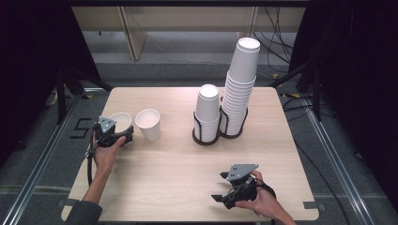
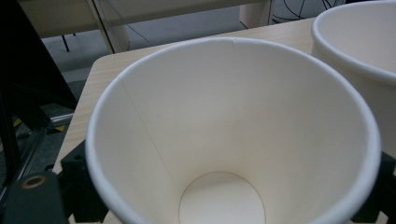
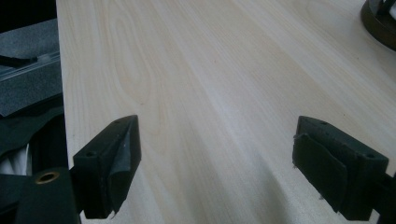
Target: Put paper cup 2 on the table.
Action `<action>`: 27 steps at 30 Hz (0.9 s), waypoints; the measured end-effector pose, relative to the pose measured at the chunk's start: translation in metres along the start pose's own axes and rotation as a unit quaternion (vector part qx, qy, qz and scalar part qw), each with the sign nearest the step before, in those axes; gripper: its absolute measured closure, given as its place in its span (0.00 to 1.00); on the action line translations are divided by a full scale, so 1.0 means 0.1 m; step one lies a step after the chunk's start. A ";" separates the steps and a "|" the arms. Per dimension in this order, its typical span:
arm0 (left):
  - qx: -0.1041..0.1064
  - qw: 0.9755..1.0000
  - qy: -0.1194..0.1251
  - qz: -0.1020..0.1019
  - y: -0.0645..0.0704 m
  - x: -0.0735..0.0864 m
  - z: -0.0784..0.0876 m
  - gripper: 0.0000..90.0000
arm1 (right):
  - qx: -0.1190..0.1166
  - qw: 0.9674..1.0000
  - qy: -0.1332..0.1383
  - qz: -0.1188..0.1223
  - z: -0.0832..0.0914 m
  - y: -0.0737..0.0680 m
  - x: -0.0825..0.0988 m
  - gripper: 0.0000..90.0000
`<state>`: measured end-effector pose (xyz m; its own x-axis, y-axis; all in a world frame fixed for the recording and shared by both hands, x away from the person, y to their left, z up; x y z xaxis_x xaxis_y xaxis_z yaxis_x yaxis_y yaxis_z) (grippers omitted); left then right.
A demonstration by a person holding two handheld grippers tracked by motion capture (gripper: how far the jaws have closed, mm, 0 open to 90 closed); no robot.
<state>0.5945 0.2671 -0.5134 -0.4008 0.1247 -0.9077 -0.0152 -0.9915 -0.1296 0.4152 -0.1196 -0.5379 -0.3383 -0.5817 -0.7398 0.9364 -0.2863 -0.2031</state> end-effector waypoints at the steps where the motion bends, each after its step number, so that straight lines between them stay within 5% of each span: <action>1: 0.002 1.000 0.001 0.001 0.00 0.00 -0.01 0.13 | -0.001 1.000 0.000 0.000 0.00 0.00 0.00 0.19; 7: 0.006 1.000 0.011 0.014 0.02 -0.01 -0.07 0.13 | -0.002 1.000 0.004 0.017 -0.01 0.01 -0.01 0.19; 17: 0.007 1.000 0.015 0.005 0.03 -0.01 -0.08 0.12 | -0.003 1.000 0.004 0.016 -0.01 0.01 -0.01 0.19; 27: 0.020 1.000 -0.005 0.008 0.06 0.10 -0.05 0.14 | -0.005 1.000 0.002 0.008 -0.01 0.01 0.00 0.19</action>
<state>0.5947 0.2630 -0.5251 -0.4112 0.1082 -0.9051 -0.0458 -0.9941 -0.0980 0.4164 -0.1187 -0.5387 -0.3229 -0.5833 -0.7453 0.9425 -0.2701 -0.1970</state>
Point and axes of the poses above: each handheld gripper's, and its own axes: z roughly backward along the jaws, x roughly out of its underside, y roughly to its right, the point moved 8 cm from there along -z, roughly forward along the jaws, and after that the axes turned 10 degrees about -x, right-handed, at the moved point
